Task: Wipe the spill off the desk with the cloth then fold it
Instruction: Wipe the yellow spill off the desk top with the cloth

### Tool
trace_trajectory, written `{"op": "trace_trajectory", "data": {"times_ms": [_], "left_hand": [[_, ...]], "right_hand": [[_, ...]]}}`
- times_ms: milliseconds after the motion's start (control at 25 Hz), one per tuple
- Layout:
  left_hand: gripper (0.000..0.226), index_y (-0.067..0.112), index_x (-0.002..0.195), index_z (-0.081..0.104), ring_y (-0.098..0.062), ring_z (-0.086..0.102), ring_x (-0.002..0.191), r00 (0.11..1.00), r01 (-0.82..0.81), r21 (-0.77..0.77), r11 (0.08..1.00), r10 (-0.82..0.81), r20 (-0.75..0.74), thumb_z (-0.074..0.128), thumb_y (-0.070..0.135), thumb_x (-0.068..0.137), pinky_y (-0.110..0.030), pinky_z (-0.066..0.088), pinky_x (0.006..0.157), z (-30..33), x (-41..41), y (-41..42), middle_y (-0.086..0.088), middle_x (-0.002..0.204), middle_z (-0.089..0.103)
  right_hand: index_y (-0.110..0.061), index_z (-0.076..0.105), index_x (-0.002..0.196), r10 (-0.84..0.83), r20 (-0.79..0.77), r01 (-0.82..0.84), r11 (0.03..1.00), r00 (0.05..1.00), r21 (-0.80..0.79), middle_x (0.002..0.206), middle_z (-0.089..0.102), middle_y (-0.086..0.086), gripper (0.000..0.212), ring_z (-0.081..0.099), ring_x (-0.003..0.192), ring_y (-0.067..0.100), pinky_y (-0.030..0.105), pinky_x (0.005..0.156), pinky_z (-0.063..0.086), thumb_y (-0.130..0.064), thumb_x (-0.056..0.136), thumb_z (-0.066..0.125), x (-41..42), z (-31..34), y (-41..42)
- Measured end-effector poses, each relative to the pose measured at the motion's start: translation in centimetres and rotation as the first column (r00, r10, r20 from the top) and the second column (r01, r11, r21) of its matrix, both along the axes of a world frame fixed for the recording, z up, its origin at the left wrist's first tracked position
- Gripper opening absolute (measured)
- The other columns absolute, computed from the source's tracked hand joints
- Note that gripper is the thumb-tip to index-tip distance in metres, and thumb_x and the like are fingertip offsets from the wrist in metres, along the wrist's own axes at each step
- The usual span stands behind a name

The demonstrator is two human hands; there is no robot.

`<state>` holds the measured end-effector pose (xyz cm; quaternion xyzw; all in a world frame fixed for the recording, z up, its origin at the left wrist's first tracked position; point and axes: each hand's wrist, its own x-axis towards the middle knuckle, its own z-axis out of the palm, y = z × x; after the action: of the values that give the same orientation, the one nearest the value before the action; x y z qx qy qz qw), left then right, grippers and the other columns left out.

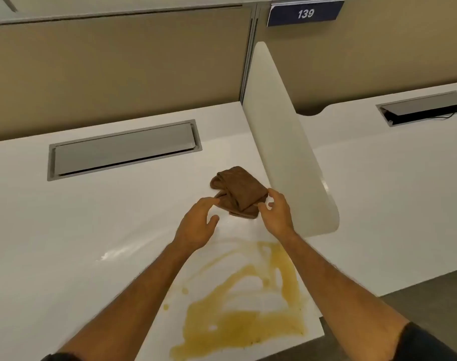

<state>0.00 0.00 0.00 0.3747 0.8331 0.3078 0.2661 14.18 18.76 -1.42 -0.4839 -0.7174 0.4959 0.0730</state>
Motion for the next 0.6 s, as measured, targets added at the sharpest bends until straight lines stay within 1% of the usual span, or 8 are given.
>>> {"op": "trace_trajectory", "data": {"times_ms": [120,240,320,360,400,480,520,600], "left_hand": [[0.050,0.010,0.150,0.053,-0.027,0.049,0.144,1.000,0.005,0.021,1.000,-0.005,-0.001,0.063,0.008,0.101,-0.027,0.035,0.116,-1.3,-0.4,2.7,-0.008,0.156,0.051],[0.061,0.012,0.157,0.044,-0.029,0.028,0.158,0.992,0.123,-0.041,0.992,-0.124,-0.036,0.065,0.011,0.101,-0.039,0.029,0.126,-2.3,-0.2,5.0,-0.009,0.170,0.032],[0.071,0.017,0.163,0.033,-0.028,0.011,0.162,0.975,0.221,-0.088,0.971,-0.221,0.017,0.067,0.014,0.100,-0.042,0.022,0.129,-3.2,0.2,5.9,-0.005,0.174,0.017],[0.076,0.020,0.165,0.028,-0.025,0.006,0.163,0.968,0.250,-0.117,0.961,-0.244,0.063,0.067,0.016,0.100,-0.041,0.020,0.129,-3.5,0.5,6.0,-0.002,0.176,0.010],[0.080,0.022,0.166,0.023,-0.023,0.002,0.163,0.963,0.262,-0.136,0.956,-0.249,0.101,0.068,0.018,0.099,-0.037,0.017,0.129,-3.9,0.7,6.1,0.001,0.176,0.005],[0.085,0.021,0.167,0.018,-0.019,0.001,0.163,0.961,0.256,-0.133,0.957,-0.237,0.142,0.069,0.019,0.099,-0.032,0.016,0.127,-4.2,1.2,5.8,0.002,0.176,0.000],[0.086,0.021,0.167,0.017,-0.018,0.003,0.163,0.964,0.242,-0.130,0.961,-0.223,0.145,0.070,0.020,0.099,-0.030,0.016,0.127,-4.2,1.3,5.5,0.002,0.176,0.001],[0.088,0.020,0.167,0.017,-0.018,0.014,0.162,0.972,0.196,-0.122,0.973,-0.177,0.152,0.071,0.023,0.098,-0.026,0.019,0.125,-3.6,1.2,4.4,0.003,0.176,0.008]], "right_hand": [[-0.010,0.037,0.153,-0.070,0.048,0.073,0.996,0.996,-0.051,0.151,0.042,0.010,0.061,0.051,0.134,0.027,0.044,0.114,0.044,-0.012,0.097,0.062,-1.6,-1.4,1.3],[-0.012,0.028,0.158,-0.154,0.019,0.155,0.966,0.988,-0.207,0.154,0.043,0.009,0.071,0.051,0.136,0.028,0.046,0.114,0.045,-0.010,0.096,0.063,-2.2,-2.4,1.4],[-0.015,0.024,0.158,-0.252,-0.035,0.224,0.908,0.967,-0.353,0.148,0.047,0.009,0.075,0.054,0.131,0.027,0.047,0.106,0.051,-0.007,0.096,0.065,-1.9,-2.9,1.4],[-0.017,0.027,0.156,-0.299,-0.044,0.253,0.869,0.953,-0.424,0.142,0.052,0.009,0.073,0.059,0.123,0.026,0.044,0.096,0.056,-0.006,0.095,0.066,-1.8,-3.0,1.3],[-0.020,0.033,0.151,-0.328,-0.039,0.268,0.831,0.944,-0.487,0.132,0.058,0.009,0.067,0.063,0.111,0.024,0.037,0.084,0.059,-0.005,0.095,0.067,-1.8,-3.0,1.2],[-0.017,0.055,0.128,-0.287,-0.020,0.232,0.810,0.958,-0.538,0.110,0.069,0.006,0.036,0.066,0.089,0.019,0.028,0.066,0.053,-0.007,0.096,0.067,-2.0,-2.9,0.7],[-0.015,0.063,0.117,-0.246,-0.013,0.201,0.820,0.969,-0.536,0.105,0.071,0.006,0.022,0.065,0.086,0.019,0.027,0.064,0.051,-0.010,0.096,0.067,-2.1,-2.8,0.3],[-0.016,0.069,0.109,-0.214,-0.037,0.161,0.826,0.976,-0.540,0.107,0.074,0.008,0.012,0.067,0.092,0.021,0.029,0.068,0.052,-0.015,0.097,0.066,-2.1,-2.4,-1.0]]}}
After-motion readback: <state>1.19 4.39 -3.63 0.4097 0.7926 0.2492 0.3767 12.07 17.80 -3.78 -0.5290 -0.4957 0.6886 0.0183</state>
